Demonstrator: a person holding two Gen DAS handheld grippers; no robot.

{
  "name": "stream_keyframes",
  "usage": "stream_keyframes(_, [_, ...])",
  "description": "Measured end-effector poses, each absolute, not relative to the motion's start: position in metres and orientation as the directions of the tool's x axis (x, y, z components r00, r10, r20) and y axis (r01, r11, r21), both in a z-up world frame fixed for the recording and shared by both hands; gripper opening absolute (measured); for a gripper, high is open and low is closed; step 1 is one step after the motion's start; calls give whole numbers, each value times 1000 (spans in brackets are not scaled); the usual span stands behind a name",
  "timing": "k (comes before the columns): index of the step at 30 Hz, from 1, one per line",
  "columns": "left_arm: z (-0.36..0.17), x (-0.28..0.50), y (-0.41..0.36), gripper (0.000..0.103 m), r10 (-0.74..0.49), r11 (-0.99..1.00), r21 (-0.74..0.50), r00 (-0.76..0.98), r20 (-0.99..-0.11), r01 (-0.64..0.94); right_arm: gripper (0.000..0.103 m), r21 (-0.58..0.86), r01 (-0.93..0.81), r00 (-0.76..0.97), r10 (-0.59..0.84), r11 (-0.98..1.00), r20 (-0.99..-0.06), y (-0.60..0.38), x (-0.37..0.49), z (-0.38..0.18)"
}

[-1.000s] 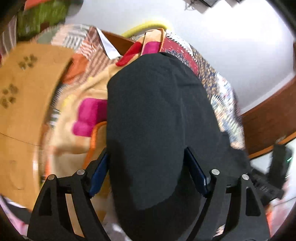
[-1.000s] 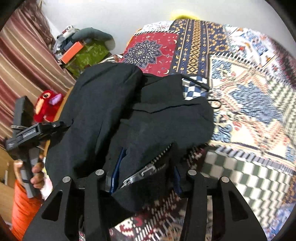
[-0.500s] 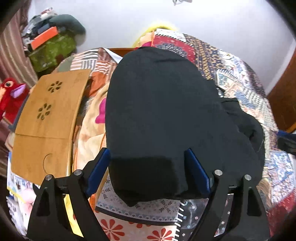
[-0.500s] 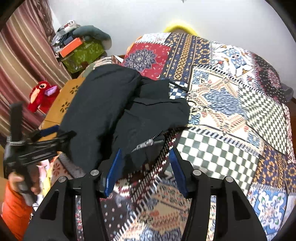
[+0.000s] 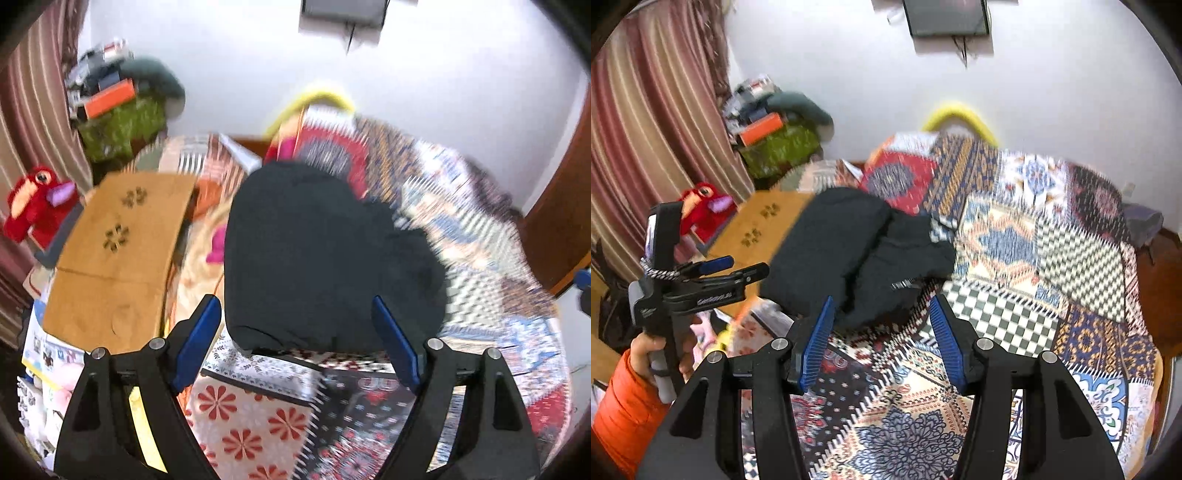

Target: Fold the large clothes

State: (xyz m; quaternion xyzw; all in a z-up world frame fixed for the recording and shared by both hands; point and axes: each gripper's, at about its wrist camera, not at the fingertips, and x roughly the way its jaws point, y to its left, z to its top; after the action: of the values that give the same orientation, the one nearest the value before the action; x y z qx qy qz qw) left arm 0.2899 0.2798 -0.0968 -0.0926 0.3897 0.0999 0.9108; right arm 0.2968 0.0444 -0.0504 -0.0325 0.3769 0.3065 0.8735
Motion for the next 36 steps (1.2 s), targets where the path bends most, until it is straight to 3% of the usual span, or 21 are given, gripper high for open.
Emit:
stream_keyframes(5, [-24, 225, 257, 83, 103, 973, -108, 806, -583, -202, 50, 192, -593, 593, 585, 782, -553, 31, 253, -6])
stream_keyframes(10, [41, 148, 225, 83, 127, 987, -44, 910, -395, -157, 53, 191, -632, 641, 644, 752, -418, 16, 206, 35])
stream_keyframes(18, [81, 46, 182, 83, 154, 988, -11, 977, -145, -157, 54, 158, -662, 705, 681, 732, -200, -4, 128, 70])
stream_keyframes(24, [67, 3, 159, 84, 198, 980, 15, 978, -68, -197, 59, 120, -650, 743, 660, 751, -110, -7, 86, 60])
stream_keyframes(26, [62, -6, 152, 86, 216, 976, 27, 975, -56, -215, 71, 106, -641, 753, 650, 760, -104, -4, 80, 57])
stream_keyframes(28, [57, -12, 147, 94, 229, 973, 26, 972, -57, -228, 72, 82, -628, 767, 634, 774, -104, -1, 76, 55])
stream_keyframes(32, [49, -21, 142, 102, 249, 968, -1, 967, -63, -249, 88, 40, -573, 813, 574, 818, -100, 1, 73, 53])
stream_keyframes(36, [48, -23, 141, 103, 263, 965, 2, 963, -65, -263, 93, 55, -546, 828, 548, 836, -113, -4, 75, 51])
